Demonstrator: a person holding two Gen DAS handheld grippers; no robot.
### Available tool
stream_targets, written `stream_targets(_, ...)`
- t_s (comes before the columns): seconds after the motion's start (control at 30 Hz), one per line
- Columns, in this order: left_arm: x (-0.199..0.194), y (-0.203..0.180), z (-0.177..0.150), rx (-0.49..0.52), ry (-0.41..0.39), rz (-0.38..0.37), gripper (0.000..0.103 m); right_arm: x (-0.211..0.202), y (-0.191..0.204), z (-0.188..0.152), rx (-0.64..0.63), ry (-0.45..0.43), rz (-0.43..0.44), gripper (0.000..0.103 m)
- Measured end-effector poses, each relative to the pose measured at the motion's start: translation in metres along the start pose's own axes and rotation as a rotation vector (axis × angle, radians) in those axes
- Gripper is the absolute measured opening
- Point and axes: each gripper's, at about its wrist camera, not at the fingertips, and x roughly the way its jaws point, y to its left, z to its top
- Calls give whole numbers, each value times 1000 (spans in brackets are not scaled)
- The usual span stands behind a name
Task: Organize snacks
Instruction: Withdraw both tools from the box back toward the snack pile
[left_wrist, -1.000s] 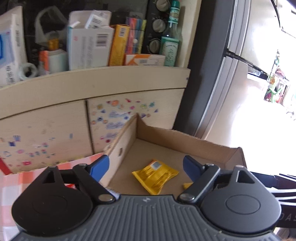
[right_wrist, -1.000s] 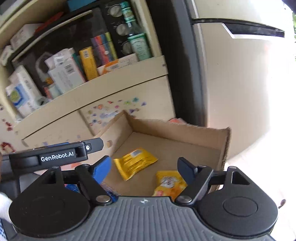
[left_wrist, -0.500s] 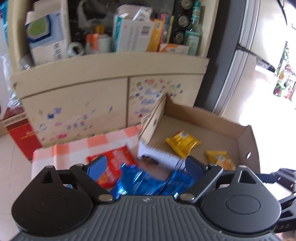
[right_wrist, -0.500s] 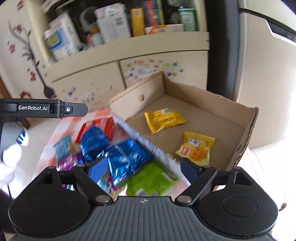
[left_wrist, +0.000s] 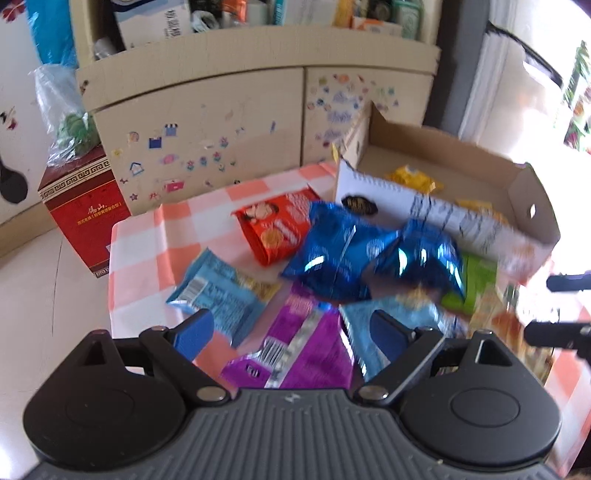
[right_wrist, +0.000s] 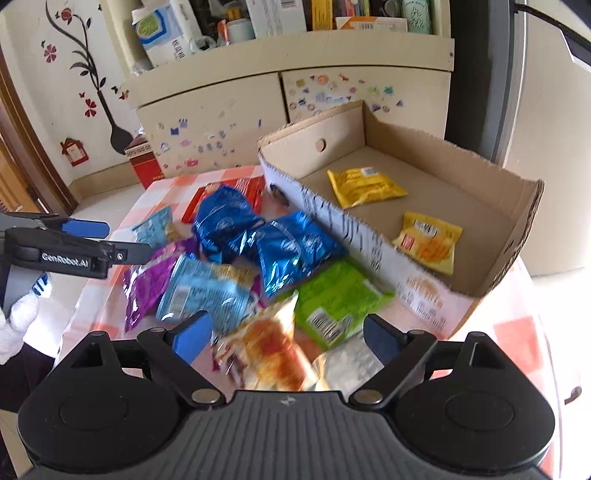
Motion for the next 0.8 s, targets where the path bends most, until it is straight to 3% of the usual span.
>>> stream_targets(0.3,8,-10,-25,197,-13,33,91,-5,15,-26,-39,19,-34,95)
stream_targets(0.8,32,-17,-34,282,-21,35,92,19,29,-39,-171,96,-105,97)
